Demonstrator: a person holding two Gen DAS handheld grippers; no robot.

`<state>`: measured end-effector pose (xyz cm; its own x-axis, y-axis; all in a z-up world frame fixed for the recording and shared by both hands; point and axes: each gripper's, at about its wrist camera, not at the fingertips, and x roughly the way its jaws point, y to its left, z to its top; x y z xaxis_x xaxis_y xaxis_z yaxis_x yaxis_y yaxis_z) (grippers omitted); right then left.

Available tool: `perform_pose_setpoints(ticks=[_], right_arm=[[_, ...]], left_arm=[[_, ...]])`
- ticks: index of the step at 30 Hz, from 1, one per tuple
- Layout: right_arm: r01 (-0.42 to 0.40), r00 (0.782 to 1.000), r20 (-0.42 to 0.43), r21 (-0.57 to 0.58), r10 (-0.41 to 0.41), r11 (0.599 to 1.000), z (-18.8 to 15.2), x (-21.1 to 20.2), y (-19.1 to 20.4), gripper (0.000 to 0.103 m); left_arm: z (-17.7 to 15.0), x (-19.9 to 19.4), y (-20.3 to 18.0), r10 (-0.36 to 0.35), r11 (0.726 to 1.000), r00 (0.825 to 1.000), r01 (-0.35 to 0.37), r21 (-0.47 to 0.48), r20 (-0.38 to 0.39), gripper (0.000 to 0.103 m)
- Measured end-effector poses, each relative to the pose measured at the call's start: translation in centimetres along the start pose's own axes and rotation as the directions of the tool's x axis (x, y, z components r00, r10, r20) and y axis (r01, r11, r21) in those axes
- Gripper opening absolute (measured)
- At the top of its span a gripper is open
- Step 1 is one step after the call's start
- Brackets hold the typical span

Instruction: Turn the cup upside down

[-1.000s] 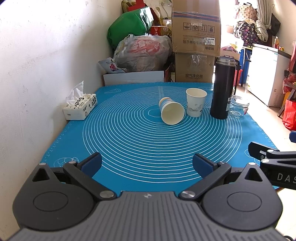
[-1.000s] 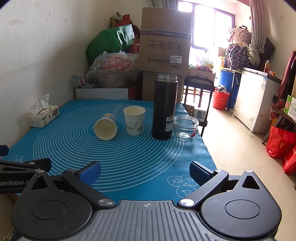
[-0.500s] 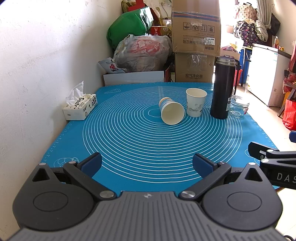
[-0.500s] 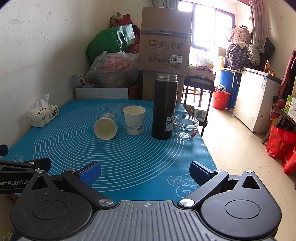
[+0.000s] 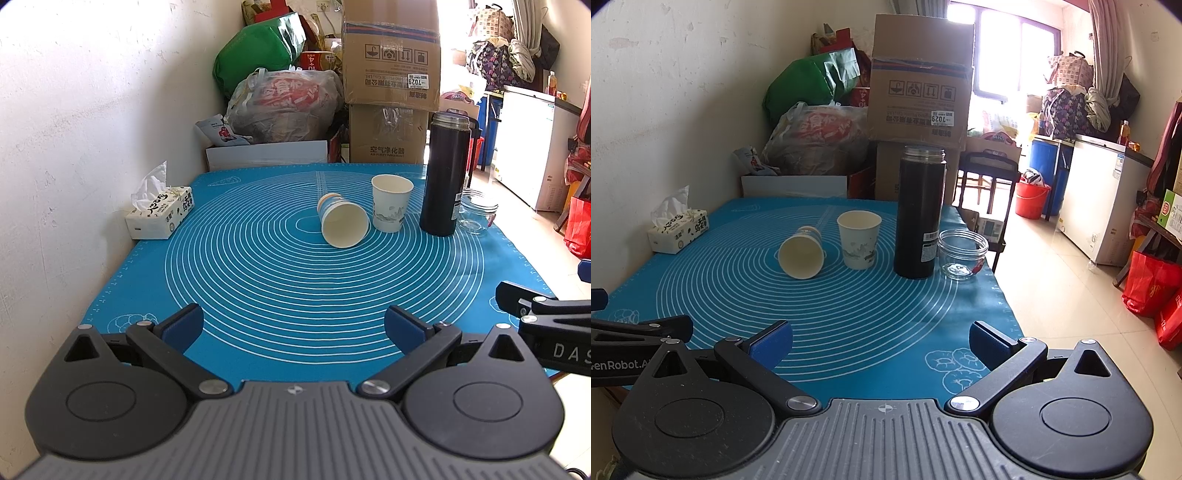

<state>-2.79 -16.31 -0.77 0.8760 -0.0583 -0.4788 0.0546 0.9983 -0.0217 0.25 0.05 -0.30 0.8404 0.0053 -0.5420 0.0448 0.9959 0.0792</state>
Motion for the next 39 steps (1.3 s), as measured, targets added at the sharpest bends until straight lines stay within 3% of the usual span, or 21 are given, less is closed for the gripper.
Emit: perform_pose_setpoints(ticks=[25,39], right_arm=[[0.009,1.0,0.015,-0.004,-0.009,1.0,1.0,0.7,-0.8,0.103],[0.003,1.0,0.003,0.025,-0.003,1.0,4.3,6.8,-3.1,0.103]], left_arm=[[0.5,0.9,-0.3,0.016,1.0,1.0,-0.016,0.004,0.005,0.103],[5.2,7.0,-1.1,0.026,1.0,0.999,-0.026,0.005,0.023,0.103]])
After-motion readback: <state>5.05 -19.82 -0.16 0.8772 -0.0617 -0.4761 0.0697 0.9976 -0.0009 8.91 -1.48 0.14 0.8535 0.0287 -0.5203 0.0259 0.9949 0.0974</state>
